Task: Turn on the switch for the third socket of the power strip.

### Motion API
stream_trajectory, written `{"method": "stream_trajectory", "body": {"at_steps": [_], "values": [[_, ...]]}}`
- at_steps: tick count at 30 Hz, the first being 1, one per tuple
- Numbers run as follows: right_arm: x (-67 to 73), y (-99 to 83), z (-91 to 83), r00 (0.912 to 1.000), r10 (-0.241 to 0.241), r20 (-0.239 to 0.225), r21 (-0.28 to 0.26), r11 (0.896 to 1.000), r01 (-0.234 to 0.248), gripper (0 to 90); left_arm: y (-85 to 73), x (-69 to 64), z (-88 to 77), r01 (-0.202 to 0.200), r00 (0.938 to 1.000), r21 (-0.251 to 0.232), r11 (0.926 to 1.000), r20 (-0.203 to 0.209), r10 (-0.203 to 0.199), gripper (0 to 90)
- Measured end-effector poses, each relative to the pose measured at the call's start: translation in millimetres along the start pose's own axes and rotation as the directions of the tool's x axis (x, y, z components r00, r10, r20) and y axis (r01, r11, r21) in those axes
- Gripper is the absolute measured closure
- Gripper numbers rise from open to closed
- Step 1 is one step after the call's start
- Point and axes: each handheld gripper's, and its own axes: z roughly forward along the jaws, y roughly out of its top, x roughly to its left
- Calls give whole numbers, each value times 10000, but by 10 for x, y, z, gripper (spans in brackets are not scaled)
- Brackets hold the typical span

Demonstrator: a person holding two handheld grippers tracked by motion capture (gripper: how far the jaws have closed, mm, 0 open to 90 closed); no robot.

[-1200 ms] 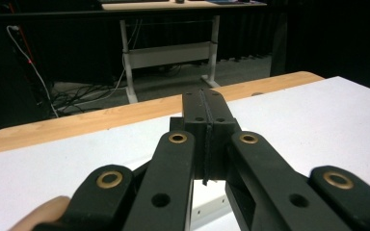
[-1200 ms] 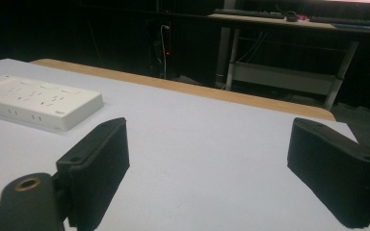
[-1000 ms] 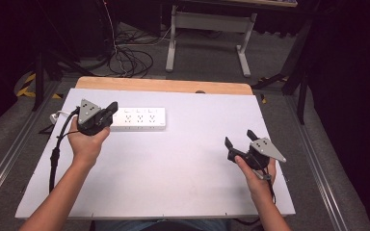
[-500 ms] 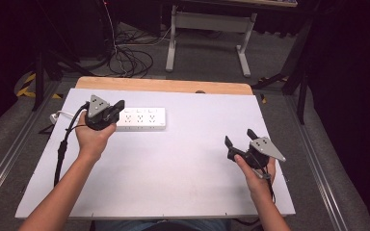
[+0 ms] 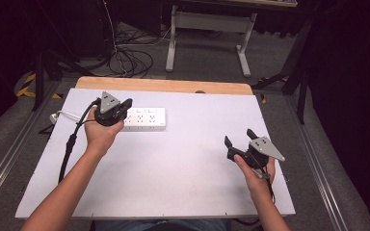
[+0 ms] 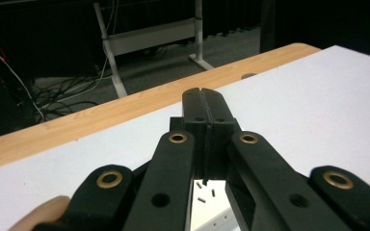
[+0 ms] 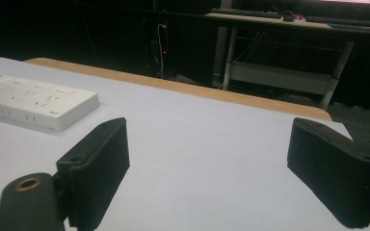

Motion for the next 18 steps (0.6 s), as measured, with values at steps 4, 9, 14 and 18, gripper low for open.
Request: {"method": "stream_trajectory", "body": {"at_steps": [4, 9, 14, 18], "values": [[-3, -2, 9, 10000, 15, -12, -24, 10000, -15, 152, -1, -17, 83, -112, 9999, 97, 9999, 84, 111, 900], [-6, -2, 13, 10000, -13, 4, 3, 10000, 13, 152, -19, -24, 135, -199, 9997, 273, 9994, 148, 195, 900], [2, -2, 12, 10000, -12, 33, 15, 10000, 12, 153, -21, -37, 203, -327, 9994, 387, 9987, 156, 321, 900], [1, -4, 17, 10000, -26, 21, 54, 10000, 26, 153, -19, -39, 252, -323, 9993, 446, 9985, 191, 315, 900]]}}
